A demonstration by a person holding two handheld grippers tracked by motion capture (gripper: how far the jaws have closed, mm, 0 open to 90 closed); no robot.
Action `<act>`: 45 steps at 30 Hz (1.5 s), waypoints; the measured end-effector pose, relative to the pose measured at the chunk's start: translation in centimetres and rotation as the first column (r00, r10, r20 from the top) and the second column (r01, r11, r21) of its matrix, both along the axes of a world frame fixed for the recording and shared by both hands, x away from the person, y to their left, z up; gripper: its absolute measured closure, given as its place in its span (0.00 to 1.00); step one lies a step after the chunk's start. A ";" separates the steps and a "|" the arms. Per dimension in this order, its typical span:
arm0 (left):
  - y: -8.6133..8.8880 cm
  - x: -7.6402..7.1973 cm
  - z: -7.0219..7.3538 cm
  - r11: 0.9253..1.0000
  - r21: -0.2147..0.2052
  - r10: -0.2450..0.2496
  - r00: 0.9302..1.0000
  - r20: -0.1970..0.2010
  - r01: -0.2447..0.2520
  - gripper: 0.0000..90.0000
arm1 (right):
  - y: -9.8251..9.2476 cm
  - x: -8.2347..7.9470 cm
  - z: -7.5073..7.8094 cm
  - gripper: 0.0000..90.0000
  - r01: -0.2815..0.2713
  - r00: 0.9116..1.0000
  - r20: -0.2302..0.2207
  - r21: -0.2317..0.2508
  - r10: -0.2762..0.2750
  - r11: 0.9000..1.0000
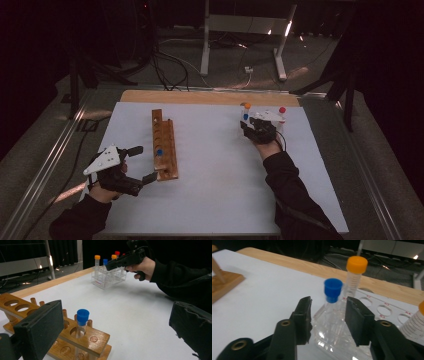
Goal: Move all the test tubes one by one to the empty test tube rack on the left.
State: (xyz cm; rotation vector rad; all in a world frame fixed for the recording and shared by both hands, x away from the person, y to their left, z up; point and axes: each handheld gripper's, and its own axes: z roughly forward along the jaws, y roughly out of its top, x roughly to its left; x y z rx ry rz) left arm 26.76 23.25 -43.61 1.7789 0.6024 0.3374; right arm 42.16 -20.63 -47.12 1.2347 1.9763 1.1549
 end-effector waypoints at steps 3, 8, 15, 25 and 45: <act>0.0 0.0 0.0 1.000 -0.001 -0.001 1.000 0.000 0.001 0.01 | 0.1 0.4 -0.3 0.70 -0.002 1.000 -0.017 -0.011 0.001 1.000; 0.1 0.1 -0.1 1.000 -0.003 0.001 1.000 -0.007 -0.001 0.01 | 0.3 0.8 -0.3 0.79 -0.011 1.000 -0.017 -0.026 0.011 1.000; 0.2 0.1 0.0 1.000 -0.008 0.001 1.000 -0.008 -0.001 0.01 | 0.3 0.9 -0.3 0.85 0.007 1.000 -0.022 -0.031 -0.008 1.000; 0.0 0.1 0.4 1.000 -0.001 -0.009 1.000 -0.010 0.009 0.01 | 0.1 0.1 2.1 0.86 -0.011 0.999 0.032 -0.037 0.013 0.999; -2.0 0.8 3.7 0.998 0.007 -0.058 0.998 0.002 0.058 0.01 | 1.3 -5.8 7.7 0.86 -0.260 0.956 0.130 -0.026 0.261 0.965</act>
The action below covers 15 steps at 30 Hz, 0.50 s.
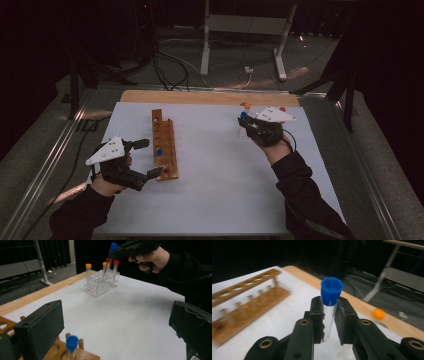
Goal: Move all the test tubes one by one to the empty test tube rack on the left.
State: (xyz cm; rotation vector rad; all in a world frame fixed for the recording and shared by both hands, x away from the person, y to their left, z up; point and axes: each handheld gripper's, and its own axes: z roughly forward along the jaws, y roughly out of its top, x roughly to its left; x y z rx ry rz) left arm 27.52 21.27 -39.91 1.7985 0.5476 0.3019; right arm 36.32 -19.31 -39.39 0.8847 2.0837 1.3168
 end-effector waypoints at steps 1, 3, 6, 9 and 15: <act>-0.2 0.2 0.2 1.000 0.006 -0.004 1.000 -0.004 0.004 0.01 | 0.3 -0.4 0.0 0.86 -0.020 1.000 -0.001 -0.004 0.020 1.000; -0.5 0.3 0.4 1.000 0.009 -0.005 1.000 -0.006 0.005 0.01 | 0.9 -1.2 -0.1 0.86 -0.061 0.998 -0.009 -0.004 0.061 0.998; -1.0 0.7 0.6 1.000 0.011 -0.010 1.000 -0.009 0.010 0.01 | 1.7 -2.3 -0.2 0.86 -0.116 0.993 -0.020 0.004 0.116 0.993; -1.5 0.9 0.9 1.000 0.013 -0.022 1.000 -0.011 0.023 0.01 | 2.5 -3.3 -0.2 0.86 -0.169 0.985 -0.022 0.006 0.170 0.986; -2.8 1.2 1.3 0.998 0.011 -0.055 0.998 -0.006 0.055 0.02 | 4.0 -5.1 -0.2 0.86 -0.253 0.967 -0.032 0.015 0.253 0.967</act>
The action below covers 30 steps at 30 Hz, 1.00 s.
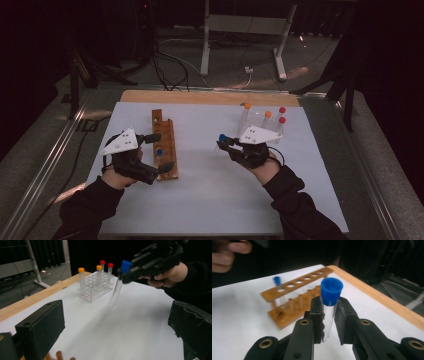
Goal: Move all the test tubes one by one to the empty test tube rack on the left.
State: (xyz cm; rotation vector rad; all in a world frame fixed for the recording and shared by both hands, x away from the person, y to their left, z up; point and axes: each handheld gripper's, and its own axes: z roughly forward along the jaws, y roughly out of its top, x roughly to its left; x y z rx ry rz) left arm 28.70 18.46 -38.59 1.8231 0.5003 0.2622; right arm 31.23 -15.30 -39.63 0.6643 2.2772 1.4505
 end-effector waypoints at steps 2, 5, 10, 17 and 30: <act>-0.5 0.0 0.1 1.000 -0.005 -0.012 1.000 0.002 0.012 0.04 | 0.5 -0.5 -0.1 0.86 -0.026 1.000 -0.005 0.001 0.026 1.000; -1.2 0.2 0.2 0.999 -0.010 -0.034 0.999 0.010 0.034 0.06 | 1.2 -1.1 -0.4 0.86 -0.061 0.998 -0.009 -0.008 0.061 0.998; -2.7 0.4 0.0 0.998 -0.007 -0.068 0.998 0.004 0.068 0.11 | 2.2 -2.0 -0.9 0.86 -0.111 0.994 -0.019 -0.024 0.111 0.994; -4.4 0.4 -0.5 0.994 -0.011 -0.112 0.994 0.018 0.112 0.26 | 3.3 -2.7 -1.4 0.86 -0.162 0.986 -0.035 -0.044 0.161 0.986; -6.2 0.2 -1.2 0.990 0.022 -0.141 0.989 0.049 0.140 0.62 | 4.1 -2.9 -1.4 0.86 -0.187 0.982 -0.042 -0.052 0.185 0.981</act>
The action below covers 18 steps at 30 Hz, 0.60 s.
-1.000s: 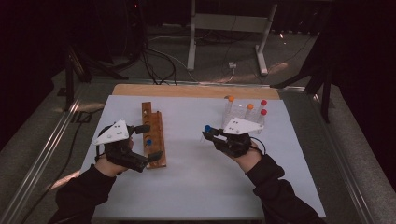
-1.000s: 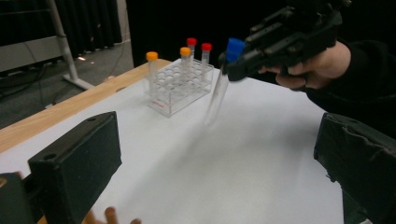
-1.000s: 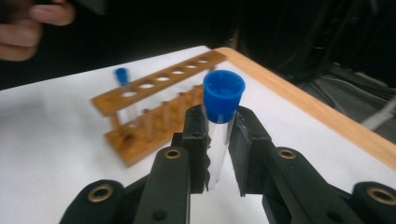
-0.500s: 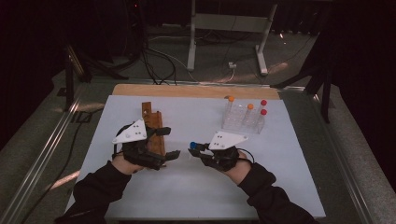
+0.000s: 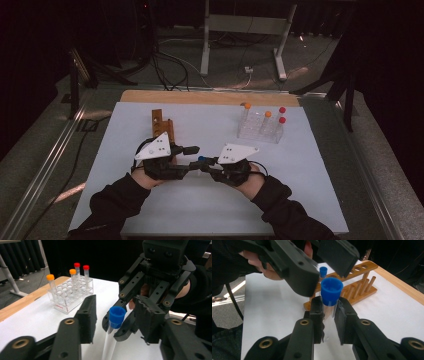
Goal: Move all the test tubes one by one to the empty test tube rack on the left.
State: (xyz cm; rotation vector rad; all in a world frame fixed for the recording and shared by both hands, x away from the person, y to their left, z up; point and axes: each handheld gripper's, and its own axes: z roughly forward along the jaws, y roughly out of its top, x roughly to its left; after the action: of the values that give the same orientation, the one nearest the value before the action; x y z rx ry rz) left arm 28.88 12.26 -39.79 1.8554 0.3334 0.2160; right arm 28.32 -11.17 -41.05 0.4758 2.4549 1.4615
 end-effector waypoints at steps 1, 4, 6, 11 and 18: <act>-0.1 0.0 0.0 1.000 0.002 0.004 1.000 0.005 -0.004 0.64 | 0.0 0.0 0.0 0.86 -0.002 1.000 -0.002 0.000 0.002 1.000; -0.3 0.0 0.0 1.000 0.008 0.010 1.000 0.013 -0.010 0.69 | 0.1 0.0 0.1 0.86 -0.004 1.000 -0.002 0.000 0.004 1.000; -0.5 0.0 -0.1 1.000 0.015 0.010 1.000 0.012 -0.011 0.72 | 0.2 0.0 0.1 0.86 -0.006 1.000 -0.001 0.000 0.006 1.000; -0.7 0.0 -0.3 0.999 0.032 0.002 1.000 0.017 -0.003 0.82 | 0.2 0.0 0.1 0.86 -0.005 1.000 0.000 -0.005 0.005 1.000; -0.7 0.0 -0.1 0.999 0.033 0.006 0.999 0.034 -0.007 0.85 | 0.1 0.0 0.1 0.85 0.002 1.000 -0.007 0.008 -0.002 1.000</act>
State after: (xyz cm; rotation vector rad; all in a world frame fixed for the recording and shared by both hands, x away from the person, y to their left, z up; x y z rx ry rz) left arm 28.91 11.56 -39.86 1.8818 0.3142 0.2586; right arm 28.35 -11.10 -40.94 0.4863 2.4542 1.4720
